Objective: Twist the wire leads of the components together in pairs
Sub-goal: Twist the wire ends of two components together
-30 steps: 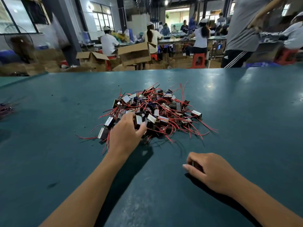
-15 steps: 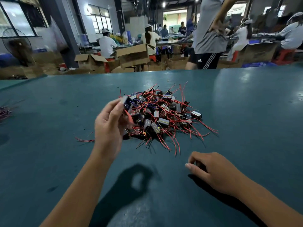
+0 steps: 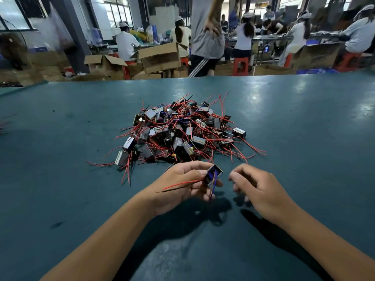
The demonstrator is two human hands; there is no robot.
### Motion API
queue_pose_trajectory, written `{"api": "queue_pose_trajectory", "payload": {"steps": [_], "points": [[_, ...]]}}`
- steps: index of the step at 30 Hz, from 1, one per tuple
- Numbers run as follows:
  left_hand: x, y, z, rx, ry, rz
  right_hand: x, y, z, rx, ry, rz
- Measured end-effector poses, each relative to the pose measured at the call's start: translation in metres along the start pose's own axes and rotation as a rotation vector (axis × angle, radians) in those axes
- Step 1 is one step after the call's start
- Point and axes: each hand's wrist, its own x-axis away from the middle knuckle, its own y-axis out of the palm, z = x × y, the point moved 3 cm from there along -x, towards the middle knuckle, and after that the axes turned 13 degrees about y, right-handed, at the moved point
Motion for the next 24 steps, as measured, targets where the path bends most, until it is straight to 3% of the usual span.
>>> {"api": "queue_pose_trajectory", "payload": {"steps": [4,8,16,22,24], "points": [[-0.002,0.006,-0.003,0.028,-0.001,0.01,0.008,0.013,-0.012,-0.342,0.15,-0.155],[-0.002,0.013,-0.007,-0.036,0.023,0.005,0.013,0.019,-0.014,-0.405,0.267,-0.127],[-0.001,0.007,-0.004,-0.55,0.124,-0.06,0.01,0.011,-0.013,-0.563,0.451,-0.184],[0.003,0.007,-0.006,-0.604,0.06,-0.261,0.006,-0.014,-0.019,-0.833,0.447,-0.593],[0.002,0.008,-0.007,-0.652,0.077,-0.284,0.004,-0.019,-0.016,-0.904,0.407,-0.654]]}}
